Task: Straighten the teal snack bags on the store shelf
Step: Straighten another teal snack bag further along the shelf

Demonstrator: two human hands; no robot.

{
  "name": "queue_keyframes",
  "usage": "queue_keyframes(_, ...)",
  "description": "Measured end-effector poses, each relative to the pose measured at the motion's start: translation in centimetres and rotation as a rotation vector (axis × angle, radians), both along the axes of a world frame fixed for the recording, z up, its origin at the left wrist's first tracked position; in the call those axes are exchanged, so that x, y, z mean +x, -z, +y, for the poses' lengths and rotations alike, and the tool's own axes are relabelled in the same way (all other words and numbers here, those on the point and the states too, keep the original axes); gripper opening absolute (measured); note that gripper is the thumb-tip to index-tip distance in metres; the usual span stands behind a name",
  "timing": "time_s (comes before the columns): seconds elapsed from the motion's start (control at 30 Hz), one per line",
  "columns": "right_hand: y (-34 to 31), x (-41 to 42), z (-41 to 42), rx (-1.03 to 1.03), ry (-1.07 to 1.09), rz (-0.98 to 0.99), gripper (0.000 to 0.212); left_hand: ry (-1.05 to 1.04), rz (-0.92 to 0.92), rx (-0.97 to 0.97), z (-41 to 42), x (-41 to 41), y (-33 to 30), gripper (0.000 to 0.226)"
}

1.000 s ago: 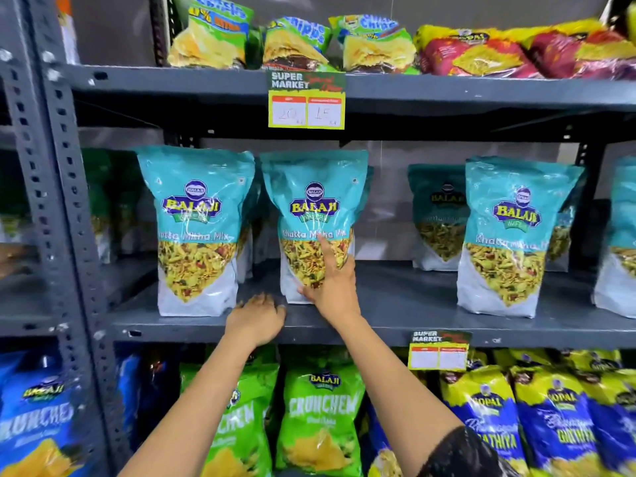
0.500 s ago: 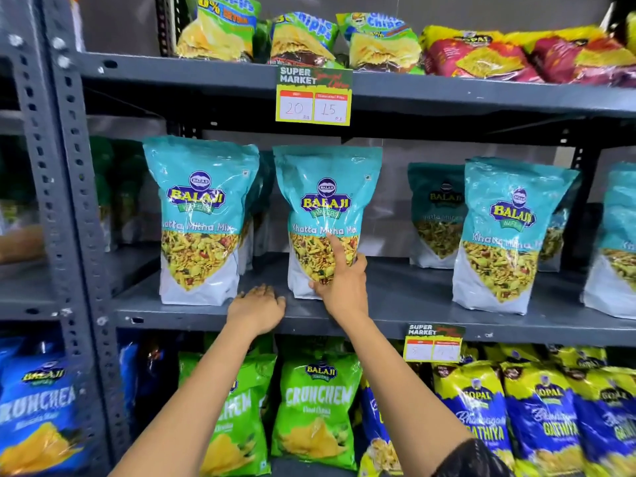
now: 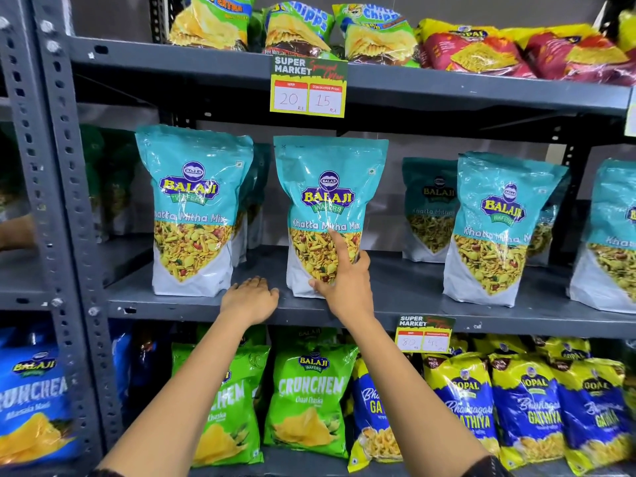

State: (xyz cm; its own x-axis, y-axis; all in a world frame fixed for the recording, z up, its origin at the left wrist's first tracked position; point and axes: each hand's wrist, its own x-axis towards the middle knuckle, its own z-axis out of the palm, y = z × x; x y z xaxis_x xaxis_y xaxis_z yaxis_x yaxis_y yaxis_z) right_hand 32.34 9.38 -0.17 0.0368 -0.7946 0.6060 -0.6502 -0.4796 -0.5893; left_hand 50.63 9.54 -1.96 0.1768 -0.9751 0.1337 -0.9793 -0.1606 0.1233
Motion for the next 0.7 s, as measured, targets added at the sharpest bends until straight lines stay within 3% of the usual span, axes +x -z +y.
queue_keyframes(0.7,0.2,-0.1,1.2,-0.008,0.022,0.026,0.098,0.000,0.021,-0.008,0.2,0.0,-0.2,0.060)
